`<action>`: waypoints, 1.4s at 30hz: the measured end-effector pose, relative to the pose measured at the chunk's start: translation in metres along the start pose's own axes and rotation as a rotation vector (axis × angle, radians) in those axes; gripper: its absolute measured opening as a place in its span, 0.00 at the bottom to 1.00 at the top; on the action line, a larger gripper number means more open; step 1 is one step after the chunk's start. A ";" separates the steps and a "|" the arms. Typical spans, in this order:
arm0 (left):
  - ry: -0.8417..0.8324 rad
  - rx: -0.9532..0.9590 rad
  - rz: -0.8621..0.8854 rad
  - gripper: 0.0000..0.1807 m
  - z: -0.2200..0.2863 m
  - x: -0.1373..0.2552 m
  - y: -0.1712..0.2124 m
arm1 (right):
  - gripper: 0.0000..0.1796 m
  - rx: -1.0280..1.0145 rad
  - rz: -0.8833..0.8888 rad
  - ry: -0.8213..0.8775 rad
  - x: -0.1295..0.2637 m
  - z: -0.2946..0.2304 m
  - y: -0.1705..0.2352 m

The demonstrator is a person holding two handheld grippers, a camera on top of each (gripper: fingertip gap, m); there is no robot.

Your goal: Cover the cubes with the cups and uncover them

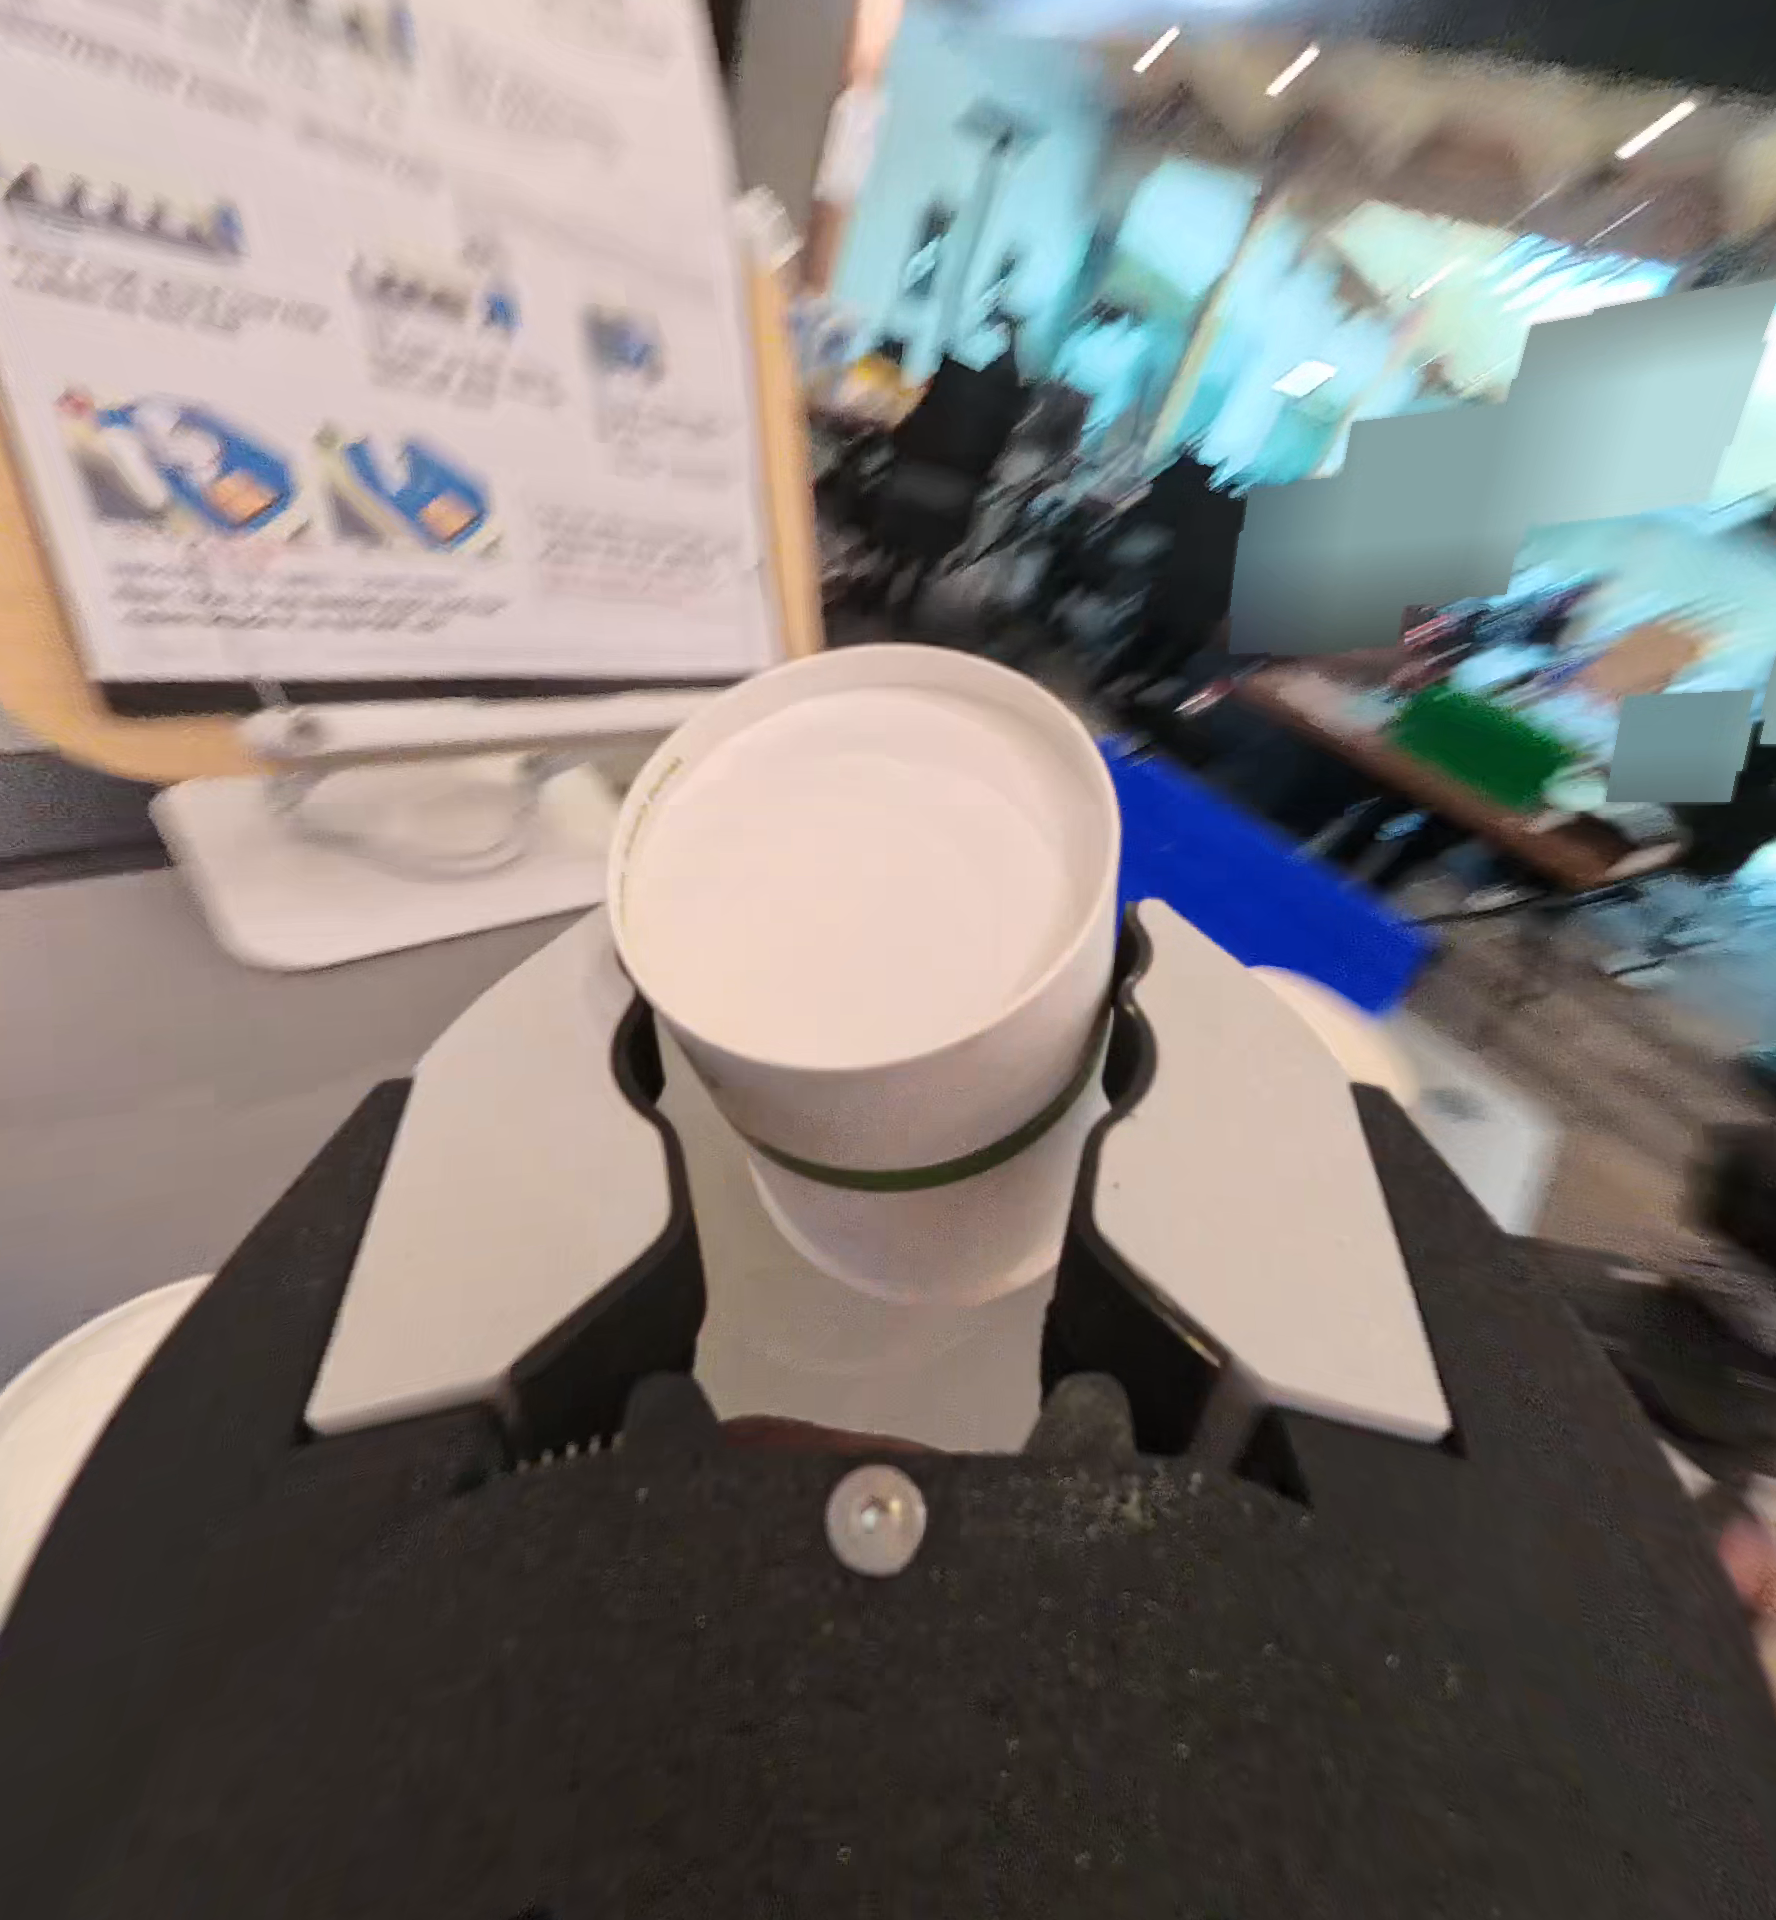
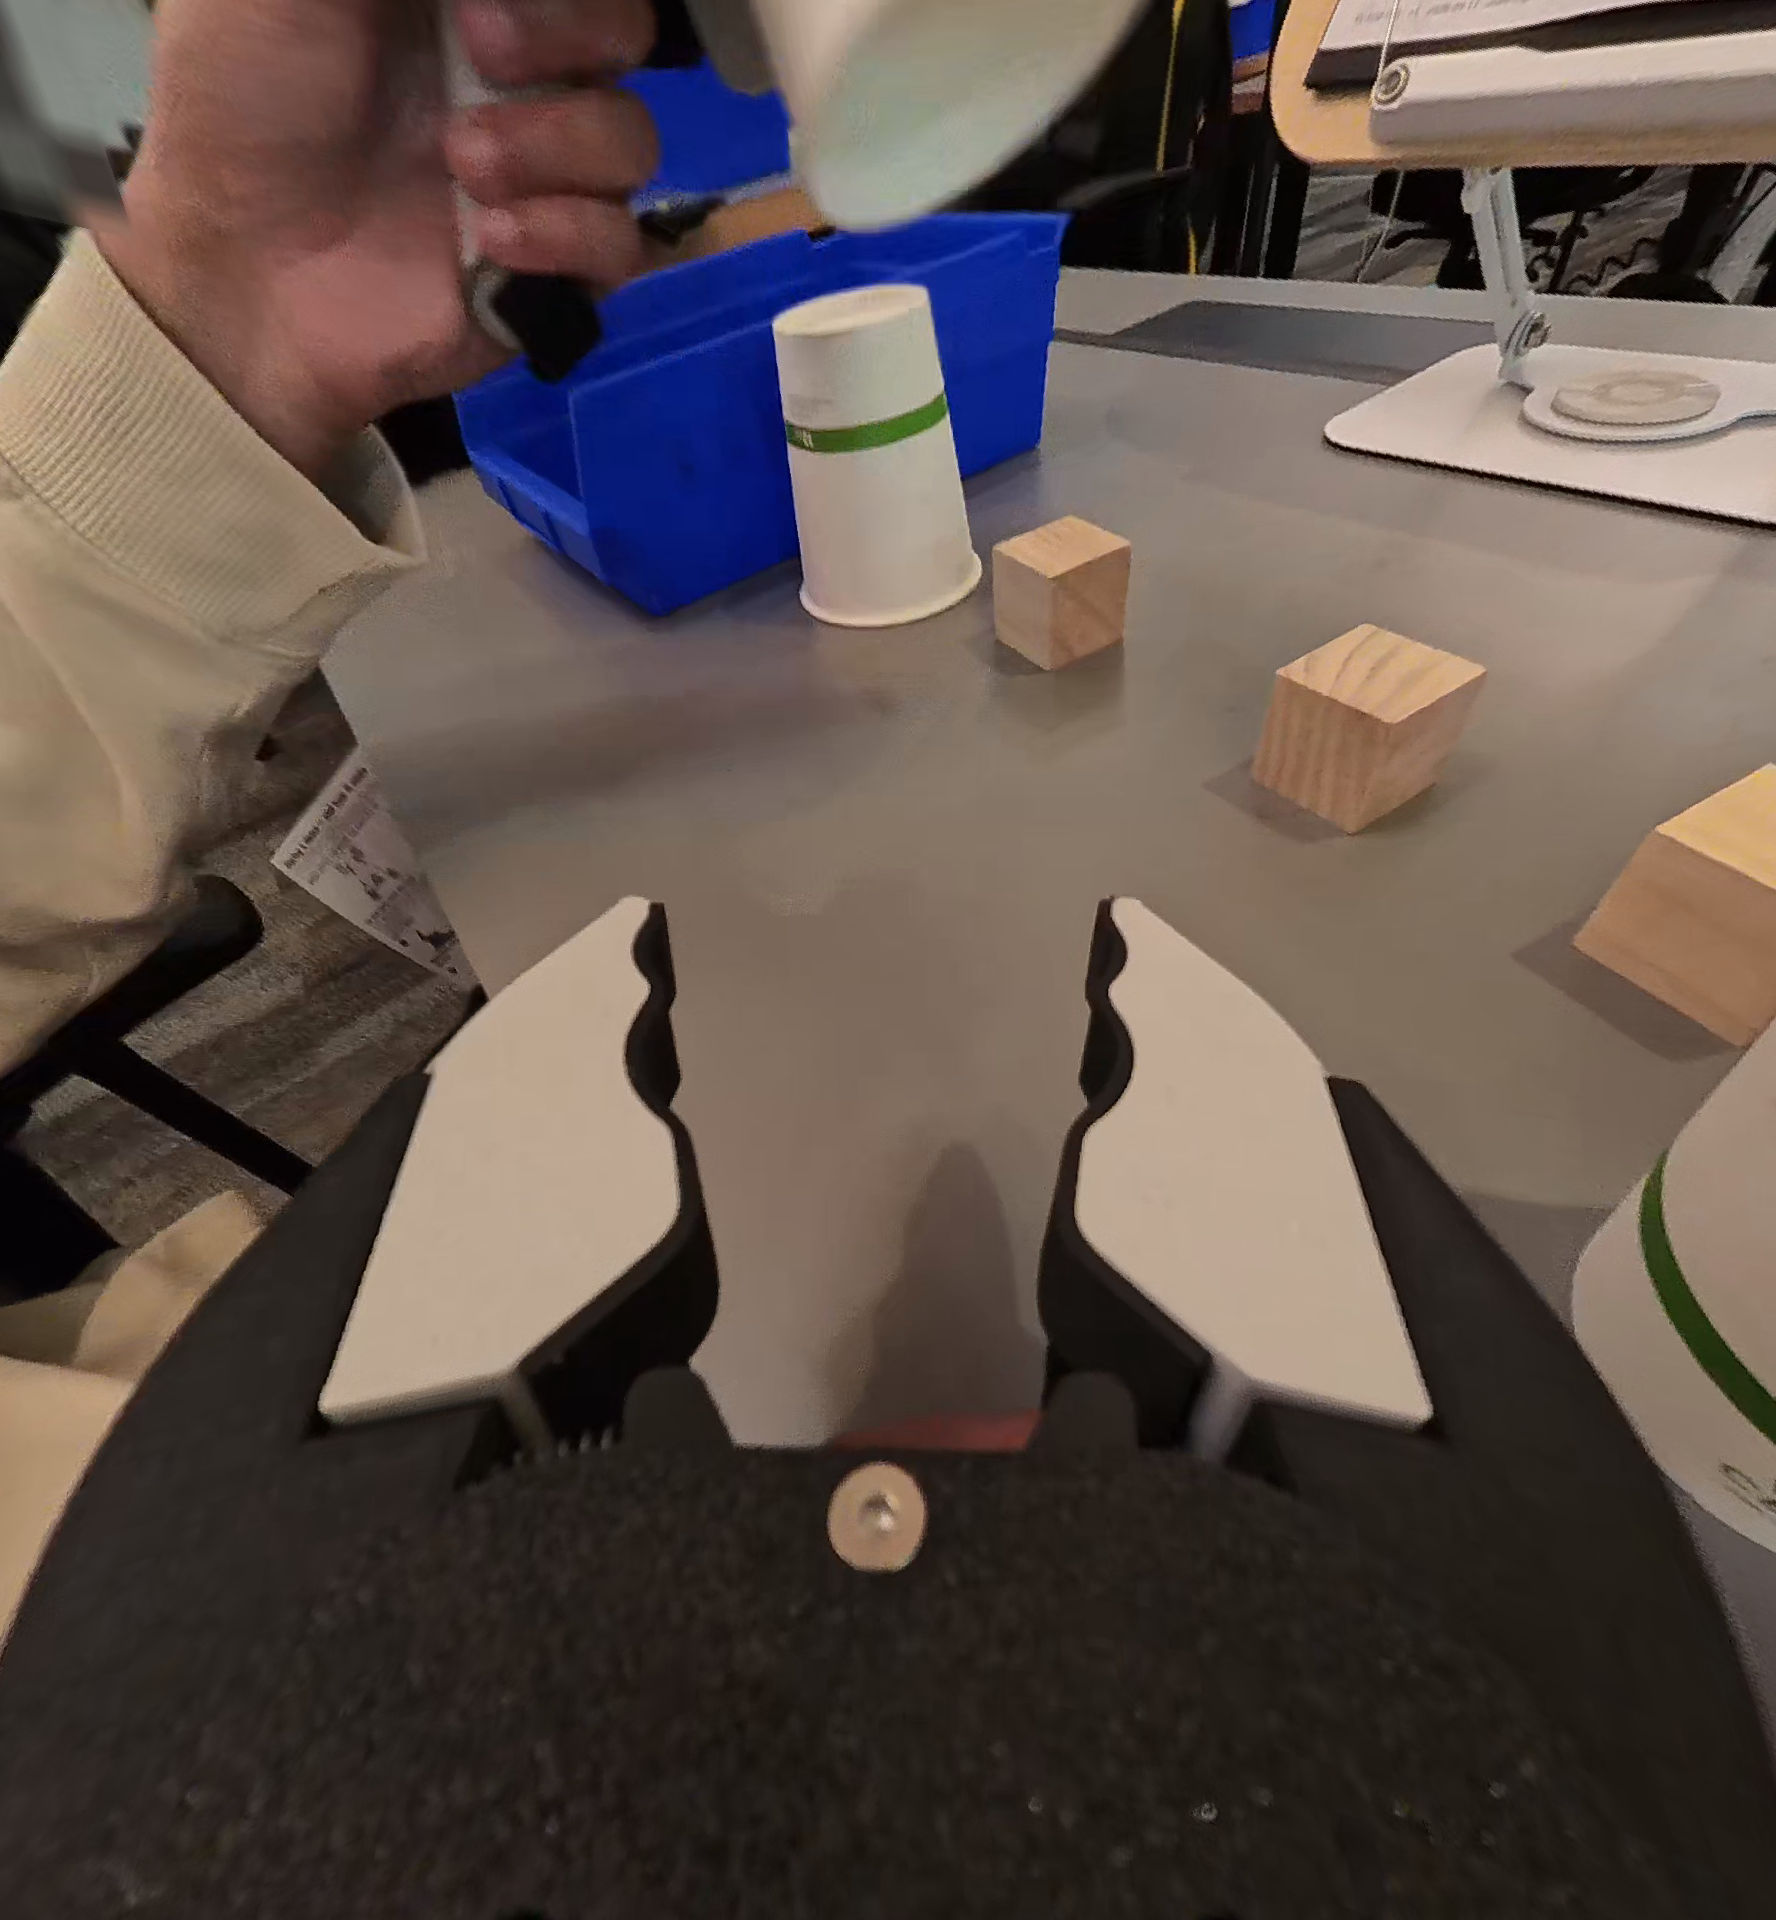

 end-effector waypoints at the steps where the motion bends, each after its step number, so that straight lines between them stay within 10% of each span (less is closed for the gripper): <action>1: 0.083 0.047 0.029 0.46 0.002 0.014 -0.007 | 0.43 -0.010 0.014 -0.005 0.001 0.000 -0.001; 9: 0.504 0.284 0.131 0.46 -0.008 0.050 0.018 | 0.39 -0.257 0.279 -0.233 -0.011 -0.005 -0.028; 20: 0.665 0.022 0.140 0.46 0.039 0.041 0.052 | 0.31 -1.005 0.590 -0.858 -0.058 -0.024 -0.093; 25: 0.635 -0.013 0.126 0.46 0.044 0.038 0.062 | 0.02 -1.047 0.693 -0.837 -0.061 -0.021 -0.089; 31: 0.554 0.028 0.001 0.54 0.041 0.056 0.073 | 0.00 -0.894 0.637 -0.701 -0.048 -0.010 -0.083; 37: -0.204 -0.093 -0.042 0.44 0.000 0.082 0.107 | 0.00 -0.474 0.432 -0.288 -0.013 0.015 -0.080; 42: -0.346 -0.141 -0.096 0.42 -0.004 0.082 0.121 | 0.00 -0.282 0.333 -0.118 -0.002 0.033 -0.083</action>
Point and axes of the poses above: each gripper's, where its closed fingertips meet, x back along the fingers, y out of its underside, z = x × y across the jaws, the point moved 9 cm from there along x, back along the fingers, and after that the axes turned 12 degrees about x, right-handed, at the moved point
